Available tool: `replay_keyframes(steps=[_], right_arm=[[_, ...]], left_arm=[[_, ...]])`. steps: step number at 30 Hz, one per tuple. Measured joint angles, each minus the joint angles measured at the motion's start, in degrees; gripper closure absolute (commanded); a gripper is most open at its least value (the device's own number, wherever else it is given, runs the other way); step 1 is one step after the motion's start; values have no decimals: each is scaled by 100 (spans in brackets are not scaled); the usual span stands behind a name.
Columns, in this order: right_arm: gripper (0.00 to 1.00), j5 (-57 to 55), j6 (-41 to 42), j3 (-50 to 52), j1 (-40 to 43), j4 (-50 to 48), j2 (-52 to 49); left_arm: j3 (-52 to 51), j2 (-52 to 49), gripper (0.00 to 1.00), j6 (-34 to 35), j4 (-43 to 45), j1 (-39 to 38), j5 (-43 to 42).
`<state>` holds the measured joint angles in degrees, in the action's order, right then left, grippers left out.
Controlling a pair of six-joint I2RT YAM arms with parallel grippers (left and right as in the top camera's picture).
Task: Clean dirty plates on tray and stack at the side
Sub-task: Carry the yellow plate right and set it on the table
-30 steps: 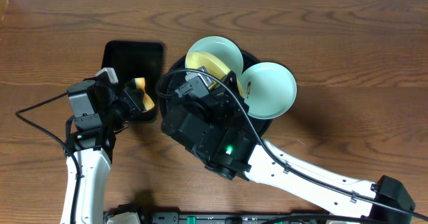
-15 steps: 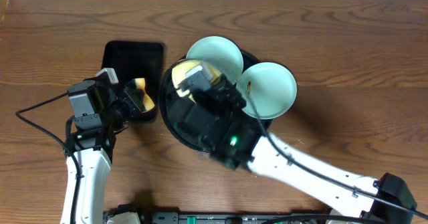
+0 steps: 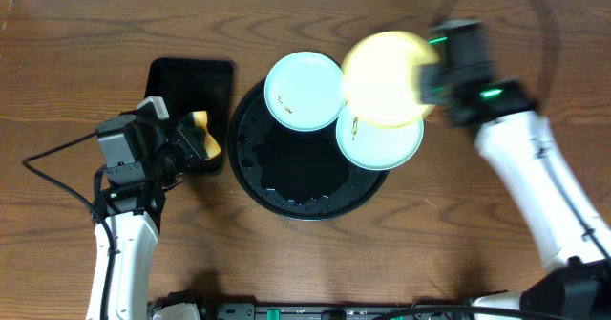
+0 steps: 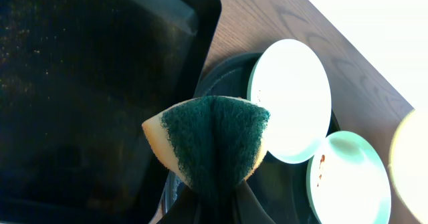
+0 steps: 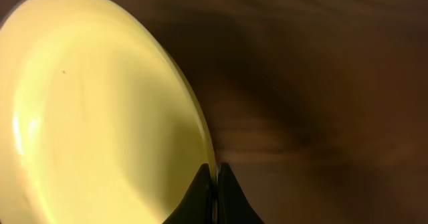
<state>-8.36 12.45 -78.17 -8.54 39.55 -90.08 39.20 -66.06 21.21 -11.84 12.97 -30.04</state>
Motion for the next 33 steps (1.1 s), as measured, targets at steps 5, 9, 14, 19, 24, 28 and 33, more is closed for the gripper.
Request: replay_keyframes(steps=[5,9,14,19,24,28,33], right_arm=[[98,739,-118,-9,1849,17,-186],[99,1019,-275,-15,2695,15,-728],[96,1314,-455,-17,3161,-264,-1711],[67,1482,-518,-11,3272,-555,-2321],[6,1705,-732,-92,3383,-365,-2350],[14,2258,-1093,-339,3429,313,-2227],[32,3202,-1484,-999,3261,1342,-1773]], left_arm=[[0,0,92,0,0,0,0],[0,0,92,2,0,0,-2],[0,0,92,0,0,0,-2],[0,0,92,0,0,0,0],[0,0,92,-22,0,0,0],[0,0,92,-90,0,0,-2],[0,0,92,-173,0,0,17]])
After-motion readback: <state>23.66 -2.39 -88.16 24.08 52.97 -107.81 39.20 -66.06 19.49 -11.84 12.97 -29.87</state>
